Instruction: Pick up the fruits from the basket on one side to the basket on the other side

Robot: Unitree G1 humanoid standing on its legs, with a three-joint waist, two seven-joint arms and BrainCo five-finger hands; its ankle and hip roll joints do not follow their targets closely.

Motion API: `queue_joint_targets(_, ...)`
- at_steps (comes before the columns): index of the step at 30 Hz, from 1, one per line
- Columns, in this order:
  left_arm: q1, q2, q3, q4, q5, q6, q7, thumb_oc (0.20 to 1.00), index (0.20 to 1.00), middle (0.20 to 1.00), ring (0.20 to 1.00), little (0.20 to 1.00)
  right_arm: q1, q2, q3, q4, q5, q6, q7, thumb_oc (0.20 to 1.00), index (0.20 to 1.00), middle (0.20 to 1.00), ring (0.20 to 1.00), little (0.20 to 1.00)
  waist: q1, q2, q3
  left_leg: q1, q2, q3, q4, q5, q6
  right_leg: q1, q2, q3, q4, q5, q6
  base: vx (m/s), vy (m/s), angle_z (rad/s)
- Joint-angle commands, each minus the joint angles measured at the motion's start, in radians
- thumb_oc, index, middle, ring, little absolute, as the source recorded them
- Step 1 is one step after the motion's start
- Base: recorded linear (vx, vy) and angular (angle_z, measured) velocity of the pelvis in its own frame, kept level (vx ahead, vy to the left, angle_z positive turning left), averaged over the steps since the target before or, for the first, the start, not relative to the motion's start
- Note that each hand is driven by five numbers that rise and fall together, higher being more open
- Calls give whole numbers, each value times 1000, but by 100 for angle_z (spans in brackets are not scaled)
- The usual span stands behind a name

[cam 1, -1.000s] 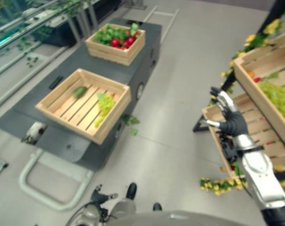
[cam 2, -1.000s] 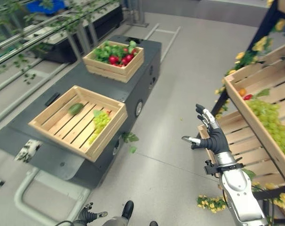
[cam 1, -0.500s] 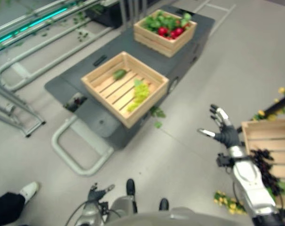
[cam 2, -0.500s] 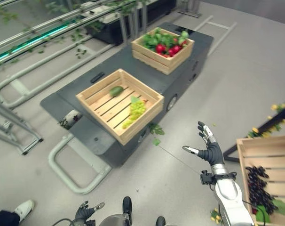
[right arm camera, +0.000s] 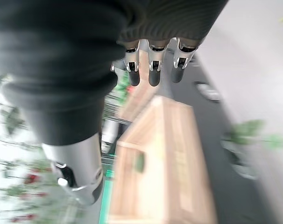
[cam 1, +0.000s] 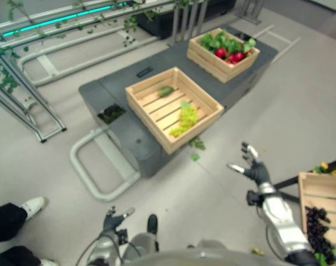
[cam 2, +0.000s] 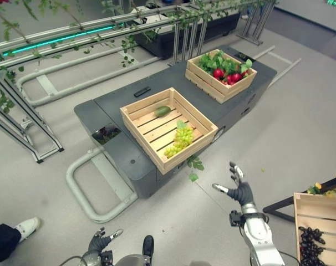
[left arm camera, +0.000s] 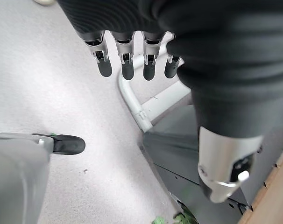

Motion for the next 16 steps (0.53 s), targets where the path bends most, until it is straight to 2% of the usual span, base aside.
queue_joint_targets(1, -26, -5, -22, 50, 46, -16, -21, 1000, 1000, 1000, 1000, 1000, -29, 21, 8, 121, -6, 10, -29, 1000, 1000, 1000, 1000, 1000, -12, 31, -27, 52, 17, -19, -43, -85, -75, -64, 48, 80, -164, 41, 13, 160, -33, 92)
queue_joint_targets(2, -42, -6, -33, 78, 52, -9, -45, 1000, 1000, 1000, 1000, 1000, -67, 23, 34, 297, -36, 37, -47, 1000, 1000, 1000, 1000, 1000, -21, 29, -28, 66, 2, -49, -52, -87, -82, -82, 43, 112, -307, 85, 13, 117, -37, 95)
queue_joint_targets(3, -42, -6, -33, 78, 52, -9, -45, 1000, 1000, 1000, 1000, 1000, -67, 23, 35, 298, -36, 36, -47, 1000, 1000, 1000, 1000, 1000, -21, 30, -27, 67, 2, -49, -52, -87, -82, -80, 44, 112, -307, 85, 13, 208, -60, 57)
queue_joint_targets(4, -54, 0, -48, 111, 70, -10, -53, 1000, 1000, 1000, 1000, 1000, -77, 35, 34, 458, -23, 55, -47, 1000, 1000, 1000, 1000, 1000, -32, 11, -29, 74, -28, -64, -40, -97, -84, -76, 44, 157, -410, 150, 18, 92, -22, 45)
queue_joint_targets(5, -50, -10, -37, 101, 44, -11, -78, 1000, 1000, 1000, 1000, 1000, -74, 53, 42, 563, -15, 63, -30, 1000, 1000, 1000, 1000, 1000, -32, 11, -39, 71, -43, -79, -27, -105, -83, -37, 36, 201, -436, 154, 30, 107, -41, 29)
queue_joint_targets(8, -22, -11, -29, 136, 50, 7, -106, 1000, 1000, 1000, 1000, 1000, -115, 58, 84, 747, -83, 95, -16, 1000, 1000, 1000, 1000, 1000, -9, 11, -77, 76, -38, -55, -33, -118, -81, 23, 30, 185, -488, 166, 18, 89, -75, 73)
queue_joint_targets(11, -2, -22, -10, 158, 33, 21, -137, 1000, 1000, 1000, 1000, 1000, -107, 77, 60, 878, -76, 120, 3, 1000, 1000, 1000, 1000, 1000, -3, 16, -105, 95, -34, -53, -37, -128, -85, 75, 25, 181, -528, 158, 7, 105, -70, 12)
queue_joint_targets(16, 16, -43, -9, 197, 57, 50, -151, 1000, 1000, 1000, 1000, 1000, -95, 85, 43, 960, -102, 142, 6, 1000, 1000, 1000, 1000, 1000, -4, 26, -130, 123, -23, -51, -32, -144, -92, 130, 23, 167, -567, 151, -7, 79, -67, -7)
